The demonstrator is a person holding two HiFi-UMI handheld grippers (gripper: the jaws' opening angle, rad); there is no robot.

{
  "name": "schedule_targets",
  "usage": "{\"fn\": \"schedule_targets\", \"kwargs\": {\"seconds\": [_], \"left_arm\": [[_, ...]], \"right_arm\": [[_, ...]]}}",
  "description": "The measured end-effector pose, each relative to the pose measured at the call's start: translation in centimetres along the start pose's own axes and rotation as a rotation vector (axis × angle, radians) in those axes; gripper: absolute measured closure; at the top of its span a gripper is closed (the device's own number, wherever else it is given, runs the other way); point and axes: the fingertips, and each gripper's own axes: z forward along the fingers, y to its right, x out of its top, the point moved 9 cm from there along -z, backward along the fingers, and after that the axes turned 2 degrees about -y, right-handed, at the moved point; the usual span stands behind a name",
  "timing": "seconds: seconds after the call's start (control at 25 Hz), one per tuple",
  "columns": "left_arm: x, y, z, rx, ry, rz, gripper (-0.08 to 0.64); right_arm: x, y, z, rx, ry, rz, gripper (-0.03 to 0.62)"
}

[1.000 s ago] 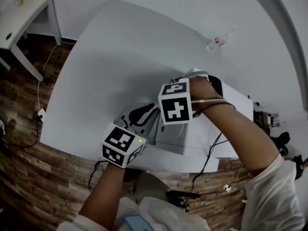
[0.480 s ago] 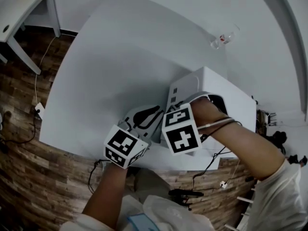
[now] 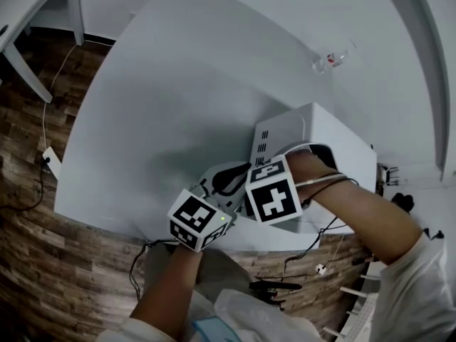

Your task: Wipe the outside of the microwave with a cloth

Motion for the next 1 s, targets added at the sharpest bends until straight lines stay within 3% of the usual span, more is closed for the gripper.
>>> {"fn": "schedule_targets", "kwargs": {"seconds": [0.16,0.36,0.48,0.64,0.76,1.0], "left_arm": [[-0.1,-0.6,0.6,-0.01,0.001,-0.007,0.515],[-0.2,-1.6,0.7,-0.009,-0.005,-0.016,0.515],[-0.2,-2.1,0.8,-0.001,-0.019,-0.007,0.515],[-0.5,-2.9,0.8,0.023,-0.043,-0.004,0.515],[-0.9,-3.2,0.2,0.037,-0.057,-0.001,0.515],[-1.0,-3.2,-1.6,0.065,-0.062,0.011,0.515]], "right_arm": [[-1.4,2.5,0.4,-0.043,-0.054,0.057,0.505],[-4.1,6.8,-0.2,-0.167,-0.17,0.143,0.504],[-5.1,8.9,-0.3,-0.219,-0.183,0.192,0.505],[-5.0,9.8,0.9,-0.272,-0.203,0.176,0.505],[-4.1,9.4,1.5,-0.263,-0.233,0.14,0.505],[-0.8,5.8,3.1,-0.156,-0.233,0.089,0.505]]}}
